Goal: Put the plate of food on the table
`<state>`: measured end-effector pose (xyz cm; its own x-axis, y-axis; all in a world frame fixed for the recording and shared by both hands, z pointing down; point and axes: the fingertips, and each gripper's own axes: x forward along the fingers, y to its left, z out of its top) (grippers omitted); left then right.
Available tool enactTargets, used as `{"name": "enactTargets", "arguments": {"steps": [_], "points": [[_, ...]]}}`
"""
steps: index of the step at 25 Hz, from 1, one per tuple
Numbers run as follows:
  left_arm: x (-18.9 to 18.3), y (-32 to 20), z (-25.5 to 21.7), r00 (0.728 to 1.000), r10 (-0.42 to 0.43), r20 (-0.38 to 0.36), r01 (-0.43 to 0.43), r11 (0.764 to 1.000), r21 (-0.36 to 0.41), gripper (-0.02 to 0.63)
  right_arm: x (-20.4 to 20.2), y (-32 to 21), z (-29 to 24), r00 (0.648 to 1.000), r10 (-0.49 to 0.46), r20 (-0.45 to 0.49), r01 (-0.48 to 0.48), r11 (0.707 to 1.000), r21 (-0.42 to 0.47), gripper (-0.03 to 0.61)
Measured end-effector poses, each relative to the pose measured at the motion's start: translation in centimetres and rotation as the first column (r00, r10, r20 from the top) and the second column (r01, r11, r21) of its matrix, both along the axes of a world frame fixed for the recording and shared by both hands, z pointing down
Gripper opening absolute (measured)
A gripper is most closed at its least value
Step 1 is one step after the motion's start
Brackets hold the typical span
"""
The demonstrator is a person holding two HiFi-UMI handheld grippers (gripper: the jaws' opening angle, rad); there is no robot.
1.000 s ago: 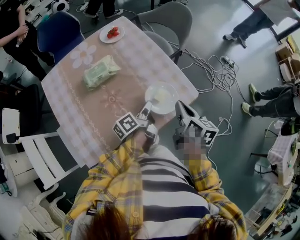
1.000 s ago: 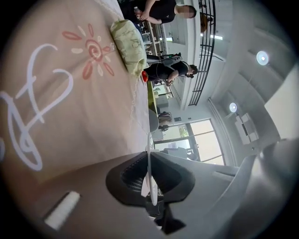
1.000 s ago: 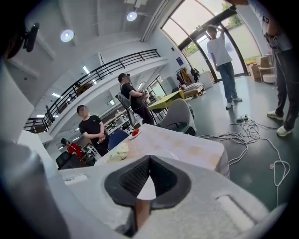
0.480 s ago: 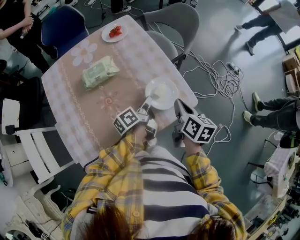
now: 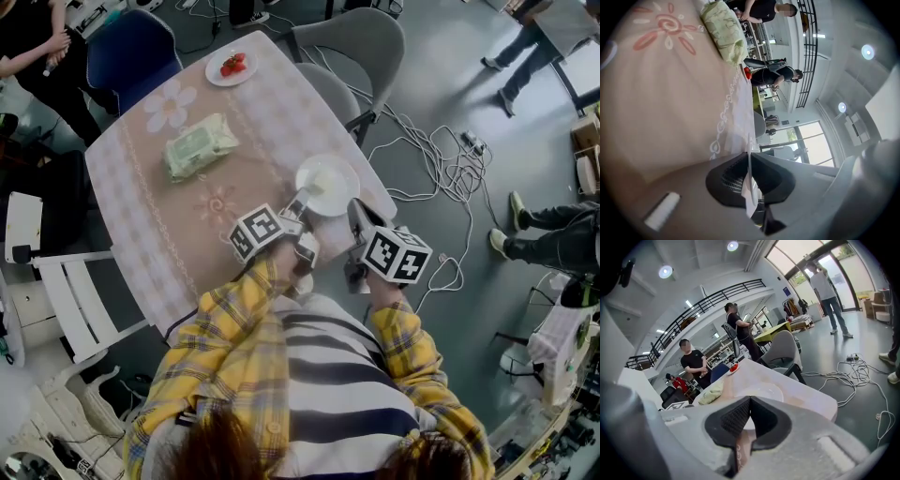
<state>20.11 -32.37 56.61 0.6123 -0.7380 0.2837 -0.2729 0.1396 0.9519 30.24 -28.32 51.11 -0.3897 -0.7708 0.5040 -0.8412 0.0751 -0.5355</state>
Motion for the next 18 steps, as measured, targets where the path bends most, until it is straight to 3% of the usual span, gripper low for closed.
{"name": "enactTargets", "arguments": {"steps": [5, 11, 18], "points": [[0.1, -0.7, 0.2, 0.998, 0.025, 0.064, -0.023, 1.000, -0.021, 0.002, 0.1, -0.4, 0.4, 1.000, -0.012, -0.009, 0.012, 1.000, -0.011, -0.005], [0.4, -1.2, -0.4, 0.989, 0.072, 0.128, -0.073, 0.997, 0.006, 0.002, -0.3, -0.9, 1.2, 0.999, -0.035, -0.001, 0.035, 0.999, -0.036, -0.004], [0.7, -1.4, -0.7, 0.967, 0.188, 0.171, -0.195, 0.980, 0.026, 0.003, -1.8, -1.3, 1.5, 0.997, -0.068, 0.040, 0.070, 0.996, -0.048, -0.004]]}}
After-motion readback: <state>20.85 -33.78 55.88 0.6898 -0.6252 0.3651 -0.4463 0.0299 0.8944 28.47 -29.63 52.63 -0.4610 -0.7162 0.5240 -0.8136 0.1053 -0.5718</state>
